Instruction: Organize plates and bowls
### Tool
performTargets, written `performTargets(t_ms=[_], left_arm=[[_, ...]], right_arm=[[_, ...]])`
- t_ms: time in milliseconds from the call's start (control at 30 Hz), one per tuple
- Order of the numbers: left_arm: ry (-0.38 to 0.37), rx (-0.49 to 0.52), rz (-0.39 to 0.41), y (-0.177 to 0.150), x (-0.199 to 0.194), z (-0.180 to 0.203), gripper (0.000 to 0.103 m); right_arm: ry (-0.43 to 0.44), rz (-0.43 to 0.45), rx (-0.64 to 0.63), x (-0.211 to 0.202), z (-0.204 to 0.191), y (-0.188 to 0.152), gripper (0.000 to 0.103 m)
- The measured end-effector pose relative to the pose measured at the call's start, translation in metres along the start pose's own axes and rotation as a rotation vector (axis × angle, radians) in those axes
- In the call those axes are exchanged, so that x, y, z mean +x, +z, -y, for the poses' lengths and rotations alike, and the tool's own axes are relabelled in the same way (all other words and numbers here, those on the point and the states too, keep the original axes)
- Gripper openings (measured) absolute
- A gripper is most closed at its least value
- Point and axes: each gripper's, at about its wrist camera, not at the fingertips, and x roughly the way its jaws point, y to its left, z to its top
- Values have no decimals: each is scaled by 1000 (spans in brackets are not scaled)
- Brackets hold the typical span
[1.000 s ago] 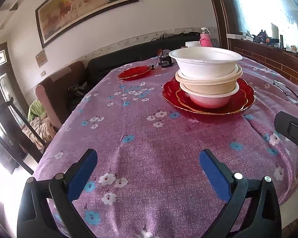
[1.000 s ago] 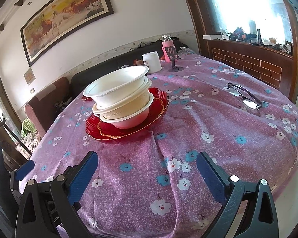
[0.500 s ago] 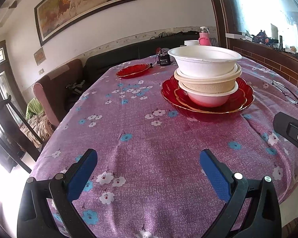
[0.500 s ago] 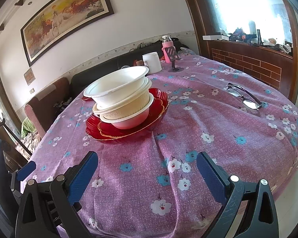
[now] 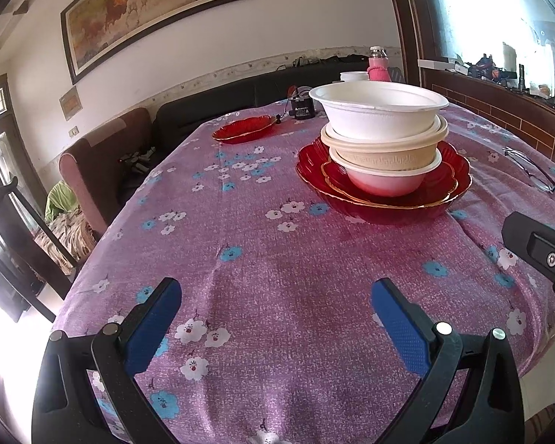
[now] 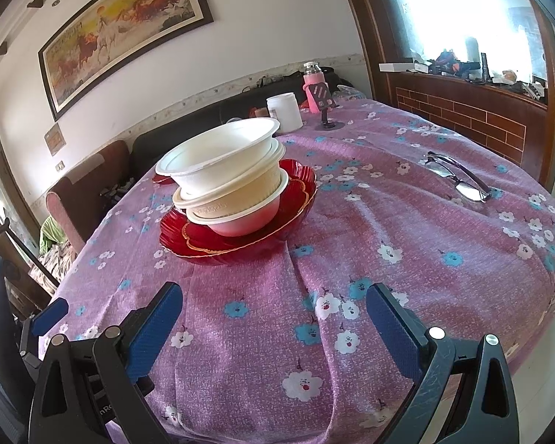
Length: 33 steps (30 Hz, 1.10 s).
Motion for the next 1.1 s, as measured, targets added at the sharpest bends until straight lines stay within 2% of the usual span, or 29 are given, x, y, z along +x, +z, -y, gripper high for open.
performTargets(t_ms=[933,1100], left_arm=[[-13,-2,-8,-2,2,0,103],[-10,-33,-8,3,2,-12,103]], right_arm=[[-1,-10,-1,3,0,-1,101],[-1,-17,-7,4,-1,-2,101]])
